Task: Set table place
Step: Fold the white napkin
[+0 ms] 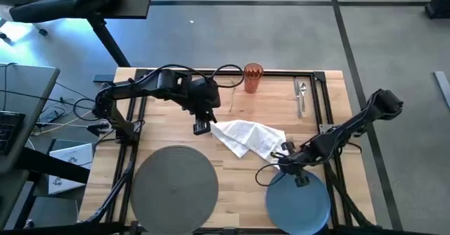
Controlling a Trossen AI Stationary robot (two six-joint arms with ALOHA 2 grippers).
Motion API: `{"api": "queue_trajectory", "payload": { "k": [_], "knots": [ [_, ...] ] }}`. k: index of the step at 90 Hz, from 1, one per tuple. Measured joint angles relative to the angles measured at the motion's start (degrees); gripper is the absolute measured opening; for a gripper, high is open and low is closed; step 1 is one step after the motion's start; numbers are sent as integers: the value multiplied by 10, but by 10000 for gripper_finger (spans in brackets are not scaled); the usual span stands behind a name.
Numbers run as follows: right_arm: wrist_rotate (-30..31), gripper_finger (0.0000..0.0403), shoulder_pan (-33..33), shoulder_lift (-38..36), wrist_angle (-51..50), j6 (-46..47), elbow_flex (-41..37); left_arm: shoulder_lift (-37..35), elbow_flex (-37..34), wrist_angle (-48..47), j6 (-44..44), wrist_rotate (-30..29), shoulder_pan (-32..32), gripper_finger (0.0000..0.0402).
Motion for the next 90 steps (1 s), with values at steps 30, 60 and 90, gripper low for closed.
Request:
{"api": "queue_trajectory", "payload": {
  "k": [30, 60, 90],
  "knots": [
    [-1, 18, -11, 0, 17, 58, -36, 0, 0, 3, 5, 0, 0, 133],
    [10, 45, -11, 0, 50, 81, -56, 0, 0, 3, 5, 0, 0, 133],
    [15, 67, -11, 0, 74, 107, -51, 0, 0, 5, 5, -1, 0, 133]
  ]
}}
